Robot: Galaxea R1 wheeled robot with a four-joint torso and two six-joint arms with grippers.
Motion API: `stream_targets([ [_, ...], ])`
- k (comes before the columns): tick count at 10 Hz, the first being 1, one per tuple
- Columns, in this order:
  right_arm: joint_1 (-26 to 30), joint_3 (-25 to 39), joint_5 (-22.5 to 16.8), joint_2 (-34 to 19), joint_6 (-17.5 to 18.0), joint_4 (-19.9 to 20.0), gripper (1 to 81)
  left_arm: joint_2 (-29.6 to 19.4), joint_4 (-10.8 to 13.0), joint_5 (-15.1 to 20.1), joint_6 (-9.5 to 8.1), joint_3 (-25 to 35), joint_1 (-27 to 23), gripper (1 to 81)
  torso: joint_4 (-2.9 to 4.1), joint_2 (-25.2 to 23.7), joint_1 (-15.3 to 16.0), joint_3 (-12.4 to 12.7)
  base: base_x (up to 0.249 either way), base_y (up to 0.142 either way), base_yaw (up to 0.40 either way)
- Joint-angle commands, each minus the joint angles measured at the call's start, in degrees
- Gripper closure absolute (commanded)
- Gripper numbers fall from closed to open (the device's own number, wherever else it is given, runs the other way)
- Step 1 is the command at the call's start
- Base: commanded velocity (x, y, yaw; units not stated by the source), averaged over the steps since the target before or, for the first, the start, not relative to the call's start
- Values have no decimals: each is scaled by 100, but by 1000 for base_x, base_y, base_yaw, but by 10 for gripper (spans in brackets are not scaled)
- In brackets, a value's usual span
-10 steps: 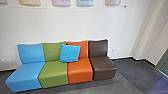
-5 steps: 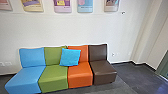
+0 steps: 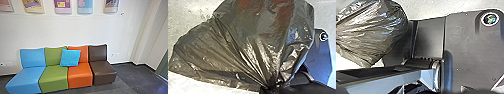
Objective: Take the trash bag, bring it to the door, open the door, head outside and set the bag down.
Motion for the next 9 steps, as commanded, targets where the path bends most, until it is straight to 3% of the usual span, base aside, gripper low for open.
stream_targets([
  [1,255,19,-442,15,-25,-46,10,-18,52,343,19,-3,-321,811,0,549,-351,0,0,0,0],
  [7,246,-52,-442,50,-25,-46,10,-9,44,343,11,-3,-321,811,0,551,-321,0,0,0,0],
  [8,246,-43,-442,51,-25,-46,10,-9,44,343,11,-3,-321,811,0,551,-324,262,0,0,0],
  [9,246,-52,-442,60,-25,-64,10,-9,52,343,19,-12,-321,811,0,553,-324,366,0,0,0],
])
